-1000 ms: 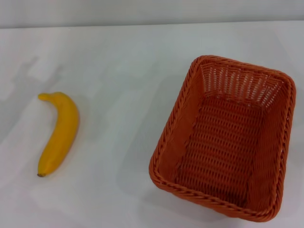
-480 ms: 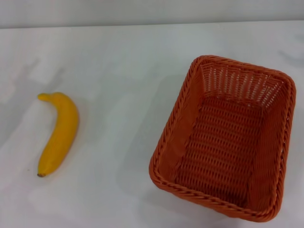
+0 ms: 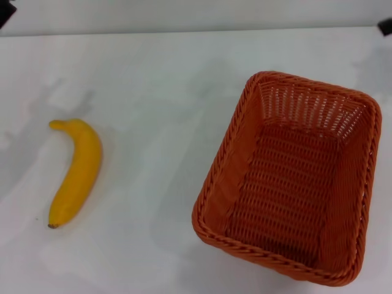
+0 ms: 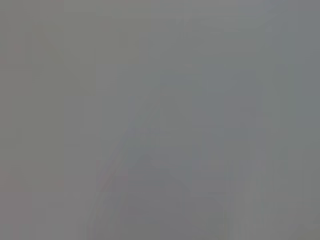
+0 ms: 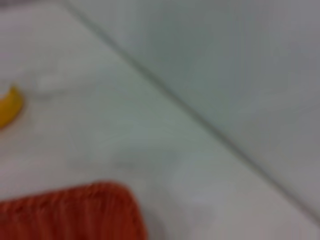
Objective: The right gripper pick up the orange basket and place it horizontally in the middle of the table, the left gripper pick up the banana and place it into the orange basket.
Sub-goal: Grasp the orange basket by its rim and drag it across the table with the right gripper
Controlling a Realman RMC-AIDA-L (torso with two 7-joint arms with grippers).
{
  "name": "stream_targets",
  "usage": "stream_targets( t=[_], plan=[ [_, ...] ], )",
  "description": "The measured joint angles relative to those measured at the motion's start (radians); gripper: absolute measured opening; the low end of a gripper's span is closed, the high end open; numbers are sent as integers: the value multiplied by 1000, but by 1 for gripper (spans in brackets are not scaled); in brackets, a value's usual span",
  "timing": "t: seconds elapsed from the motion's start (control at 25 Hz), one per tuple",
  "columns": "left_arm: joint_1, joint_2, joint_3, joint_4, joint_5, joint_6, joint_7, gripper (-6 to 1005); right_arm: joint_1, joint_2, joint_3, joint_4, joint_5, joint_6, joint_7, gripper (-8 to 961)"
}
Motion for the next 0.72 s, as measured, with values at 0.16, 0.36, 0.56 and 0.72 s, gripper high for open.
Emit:
stream_targets(
  t=[0.16, 0.36, 0.56, 0.72],
  plan=[
    [12, -1, 13, 9, -3, -22, 3, 895, 86, 50, -48, 33, -163, 19, 38, 869],
    [17, -1, 13, 31, -4, -35, 22, 895, 158, 112, -63, 79, -266, 20, 60, 869],
    [20, -1, 13, 34, 2, -44, 24, 895, 202, 150, -147, 157, -286, -12, 65, 870],
    [23, -1, 12, 44, 2, -60, 40, 895, 232, 184, -203, 209, -343, -65, 74, 870]
  ],
)
